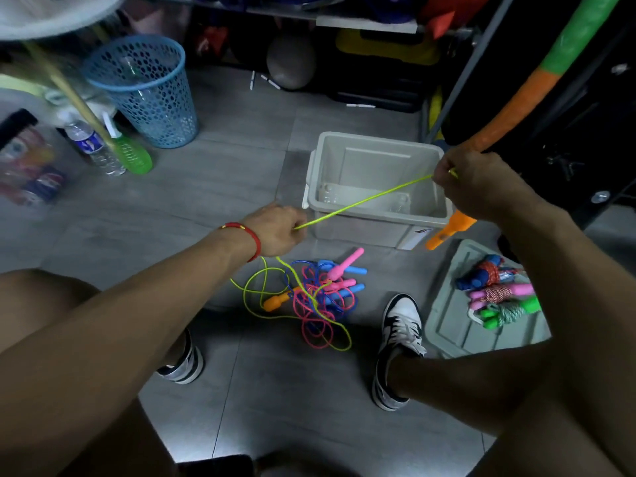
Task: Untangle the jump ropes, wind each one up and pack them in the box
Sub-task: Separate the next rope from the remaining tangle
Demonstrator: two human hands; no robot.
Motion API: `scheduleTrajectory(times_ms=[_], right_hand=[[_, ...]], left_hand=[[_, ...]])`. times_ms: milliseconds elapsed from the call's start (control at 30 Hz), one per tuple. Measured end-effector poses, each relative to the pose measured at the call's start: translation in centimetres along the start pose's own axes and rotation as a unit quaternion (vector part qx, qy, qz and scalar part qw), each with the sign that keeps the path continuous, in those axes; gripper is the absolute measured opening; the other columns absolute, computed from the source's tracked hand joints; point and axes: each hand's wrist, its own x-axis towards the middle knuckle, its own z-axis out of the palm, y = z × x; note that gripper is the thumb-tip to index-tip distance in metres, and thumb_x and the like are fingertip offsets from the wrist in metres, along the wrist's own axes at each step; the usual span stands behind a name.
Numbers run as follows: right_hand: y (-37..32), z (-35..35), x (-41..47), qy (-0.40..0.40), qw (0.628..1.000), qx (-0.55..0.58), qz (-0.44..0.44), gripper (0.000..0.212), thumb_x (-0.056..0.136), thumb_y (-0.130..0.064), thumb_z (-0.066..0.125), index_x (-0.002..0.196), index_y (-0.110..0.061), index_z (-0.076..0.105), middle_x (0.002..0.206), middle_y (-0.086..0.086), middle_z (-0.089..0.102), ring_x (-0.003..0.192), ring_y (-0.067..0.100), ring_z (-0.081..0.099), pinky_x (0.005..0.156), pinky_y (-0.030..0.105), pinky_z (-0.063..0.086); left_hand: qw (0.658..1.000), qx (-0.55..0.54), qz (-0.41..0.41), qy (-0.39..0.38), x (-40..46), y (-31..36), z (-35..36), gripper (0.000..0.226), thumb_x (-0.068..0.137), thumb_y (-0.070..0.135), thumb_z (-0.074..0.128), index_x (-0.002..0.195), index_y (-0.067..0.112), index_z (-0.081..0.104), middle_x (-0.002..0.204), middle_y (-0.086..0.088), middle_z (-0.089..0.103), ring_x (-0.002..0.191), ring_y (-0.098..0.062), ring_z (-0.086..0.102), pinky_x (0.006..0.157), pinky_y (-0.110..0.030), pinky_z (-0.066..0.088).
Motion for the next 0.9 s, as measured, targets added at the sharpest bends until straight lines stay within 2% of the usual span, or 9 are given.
scheduleTrajectory(times_ms=[100,200,300,400,467,533,633,733,900], right_hand=[[1.1,0.4,0.0,-0.005,0.999,-0.009,0.036,0.004,0.095,-0.019,0.059,0.093,-0.020,0.061,0.100,0.019,0.069,0.095,0.042,0.064,0.075,0.037,0.047],[1.6,1.4,0.1,-0.016,0.998,-0.050,0.035,0.008,0.093,-0.017,0.062,0.097,-0.010,0.065,0.102,0.021,0.070,0.097,0.043,0.065,0.080,0.041,0.051],[1.1,2.9,-0.2,-0.076,0.990,-0.115,0.020,0.018,0.093,-0.017,0.059,0.100,-0.002,0.067,0.108,0.026,0.068,0.099,0.045,0.065,0.087,0.046,0.050],[-0.2,4.6,-0.3,-0.089,0.974,-0.204,-0.051,0.020,0.088,-0.012,0.051,0.075,-0.009,0.064,0.082,0.022,0.068,0.074,0.041,0.068,0.070,0.043,0.058],[-0.3,5.0,-0.3,-0.077,0.962,-0.261,-0.029,0.016,0.076,-0.016,0.054,0.065,-0.007,0.062,0.068,0.018,0.065,0.062,0.037,0.065,0.067,0.043,0.058],[0.1,5.5,-0.1,-0.117,0.949,-0.290,0.041,0.015,0.081,-0.022,0.063,0.081,-0.007,0.066,0.085,0.019,0.069,0.085,0.039,0.067,0.087,0.051,0.049],[-0.4,5.3,-1.3,-0.139,0.948,-0.285,0.037,0.028,0.062,-0.020,0.087,0.069,-0.014,0.061,0.076,0.017,0.066,0.075,0.037,0.070,0.072,0.041,0.058],[-2.9,4.8,-2.6,-0.308,0.940,-0.144,-0.009,0.008,0.084,-0.024,0.074,0.086,-0.026,0.066,0.101,0.005,0.070,0.102,0.026,0.067,0.089,0.032,0.053],[-6.6,6.8,-6.3,-0.498,0.857,-0.008,-0.132,0.008,0.086,-0.023,0.075,0.088,-0.018,0.070,0.086,0.001,0.068,0.084,0.016,0.062,0.085,0.036,0.052]], left_hand=[[0.998,0.014,-0.047,-0.044,-1.1,-2.0,-0.1,0.014,0.099,0.023,0.051,0.090,0.014,0.058,0.101,-0.010,0.064,0.098,-0.031,0.060,0.079,-0.031,0.040],[0.994,-0.080,-0.062,-0.049,-2.0,-3.7,0.1,0.016,0.100,0.019,0.052,0.084,0.019,0.053,0.084,-0.006,0.066,0.085,-0.027,0.063,0.084,-0.035,0.051],[0.974,-0.222,0.020,0.031,-2.4,-2.9,-0.4,0.017,0.100,0.014,0.050,0.086,0.019,0.055,0.066,-0.003,0.065,0.064,-0.022,0.059,0.074,-0.046,0.054],[0.944,-0.304,0.093,0.083,-3.1,0.0,-2.0,0.015,0.101,0.022,0.047,0.097,0.019,0.061,0.065,-0.005,0.052,0.061,-0.017,0.052,0.063,-0.041,0.055],[0.933,-0.319,0.127,0.109,-3.6,1.8,-3.0,0.017,0.102,0.023,0.048,0.101,0.018,0.064,0.070,-0.015,0.047,0.063,-0.018,0.045,0.061,-0.037,0.054],[0.931,-0.308,0.151,0.125,-3.9,3.0,-3.5,0.018,0.103,0.025,0.048,0.103,0.020,0.066,0.075,-0.021,0.049,0.064,-0.019,0.041,0.059,-0.033,0.045],[0.942,-0.252,0.170,0.144,-4.2,4.2,-4.2,0.018,0.103,0.027,0.050,0.102,0.022,0.068,0.077,-0.016,0.058,0.068,-0.026,0.047,0.064,-0.035,0.040],[0.943,-0.248,0.181,0.129,-4.5,5.1,-4.9,0.017,0.103,0.027,0.052,0.101,0.023,0.068,0.078,-0.011,0.061,0.073,-0.025,0.053,0.070,-0.036,0.044],[0.955,-0.235,0.166,0.072,-5.7,5.3,-4.6,0.032,0.103,0.040,0.050,0.088,0.021,0.071,0.069,0.008,0.060,0.065,-0.006,0.053,0.065,-0.024,0.042]])
